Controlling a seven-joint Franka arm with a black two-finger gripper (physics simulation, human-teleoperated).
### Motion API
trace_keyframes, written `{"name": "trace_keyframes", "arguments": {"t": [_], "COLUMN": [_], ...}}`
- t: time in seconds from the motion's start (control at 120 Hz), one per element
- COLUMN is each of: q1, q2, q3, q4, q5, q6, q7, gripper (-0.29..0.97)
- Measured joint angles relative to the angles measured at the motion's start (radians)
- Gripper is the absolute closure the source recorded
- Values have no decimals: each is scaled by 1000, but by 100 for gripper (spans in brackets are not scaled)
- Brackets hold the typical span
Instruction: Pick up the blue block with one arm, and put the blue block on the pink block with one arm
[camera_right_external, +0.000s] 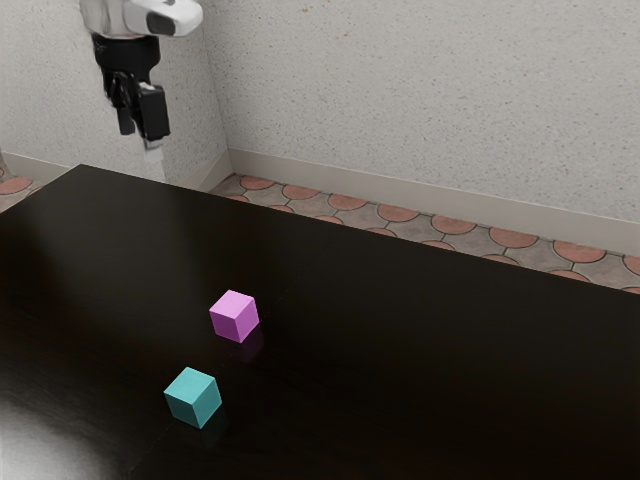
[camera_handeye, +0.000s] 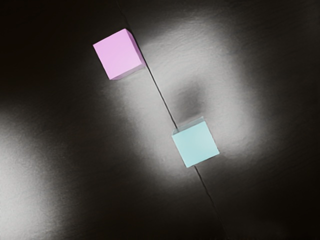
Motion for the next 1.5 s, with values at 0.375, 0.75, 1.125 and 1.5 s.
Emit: {"name": "trace_keyframes", "arguments": {"t": [0.375,0.75,1.125,1.5], "q1": [-196,-170,-115,-60], "q2": [63,-150,-197,-272], "q3": [-30,-33,-33,55], "q4": [-39,-504,-719,-941], "q5": [53,-25,-58,-65], "q6": [-16,133,233,422], "q7": [61,53,-81,-261], "gripper": [0,0,0,0]}}
